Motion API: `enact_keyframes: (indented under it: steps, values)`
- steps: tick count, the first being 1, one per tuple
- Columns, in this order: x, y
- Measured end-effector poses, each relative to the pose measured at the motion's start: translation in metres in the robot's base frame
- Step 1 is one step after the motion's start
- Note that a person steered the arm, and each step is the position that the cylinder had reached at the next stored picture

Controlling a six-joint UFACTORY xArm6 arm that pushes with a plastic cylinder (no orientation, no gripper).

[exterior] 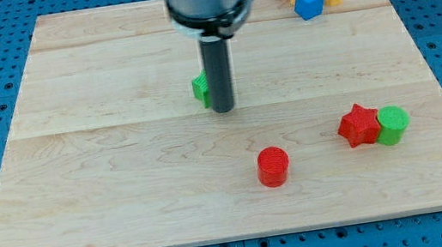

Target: Slide the green star to the center left of the board

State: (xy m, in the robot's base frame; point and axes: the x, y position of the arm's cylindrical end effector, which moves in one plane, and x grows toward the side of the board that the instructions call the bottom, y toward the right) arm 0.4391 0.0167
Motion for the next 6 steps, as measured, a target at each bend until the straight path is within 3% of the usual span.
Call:
enact_keyframes:
  steps: [2, 6]
  values:
    - [-0.03, 0.006]
    - [-0.036, -0.219]
